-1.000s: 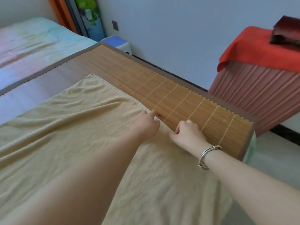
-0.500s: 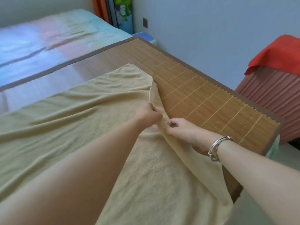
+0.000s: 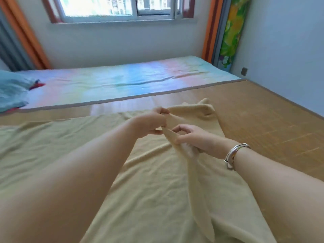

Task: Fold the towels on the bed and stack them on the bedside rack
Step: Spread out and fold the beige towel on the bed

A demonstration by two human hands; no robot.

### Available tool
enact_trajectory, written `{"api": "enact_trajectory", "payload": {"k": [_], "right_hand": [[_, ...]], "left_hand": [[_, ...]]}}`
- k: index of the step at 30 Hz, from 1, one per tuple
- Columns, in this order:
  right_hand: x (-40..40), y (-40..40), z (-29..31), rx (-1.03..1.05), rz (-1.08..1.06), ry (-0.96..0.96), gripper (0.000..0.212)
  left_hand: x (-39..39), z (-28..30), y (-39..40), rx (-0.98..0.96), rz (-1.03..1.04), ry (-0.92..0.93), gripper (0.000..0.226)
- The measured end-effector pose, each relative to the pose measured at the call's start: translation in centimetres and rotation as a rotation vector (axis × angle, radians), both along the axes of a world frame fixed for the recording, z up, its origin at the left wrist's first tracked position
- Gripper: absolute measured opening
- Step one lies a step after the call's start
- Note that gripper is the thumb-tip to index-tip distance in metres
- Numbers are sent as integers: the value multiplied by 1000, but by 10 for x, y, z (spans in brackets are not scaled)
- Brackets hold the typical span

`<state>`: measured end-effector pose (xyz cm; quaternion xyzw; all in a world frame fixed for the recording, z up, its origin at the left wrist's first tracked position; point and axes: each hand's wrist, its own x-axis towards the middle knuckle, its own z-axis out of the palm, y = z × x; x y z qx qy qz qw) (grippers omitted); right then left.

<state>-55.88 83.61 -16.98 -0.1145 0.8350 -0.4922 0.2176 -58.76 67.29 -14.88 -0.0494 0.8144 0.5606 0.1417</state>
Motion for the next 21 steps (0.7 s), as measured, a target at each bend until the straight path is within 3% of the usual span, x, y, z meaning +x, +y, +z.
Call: {"api": "enact_trajectory", "payload": {"k": [5,8,12,21], "right_hand": [[78,-137,34,-137,159,62,22],[121,-210,58,-257,196,18,32],[158,-301,79,-270,302,-7,43],[211,-482,46,-167,488,-71,39]], "left_hand": [[94,41,-139,87,206,92,61],[137,74,-213,146,289,124,62],[182,100,-310,108,348,147,67],[255,53,-478,-56,489,85,68]]}}
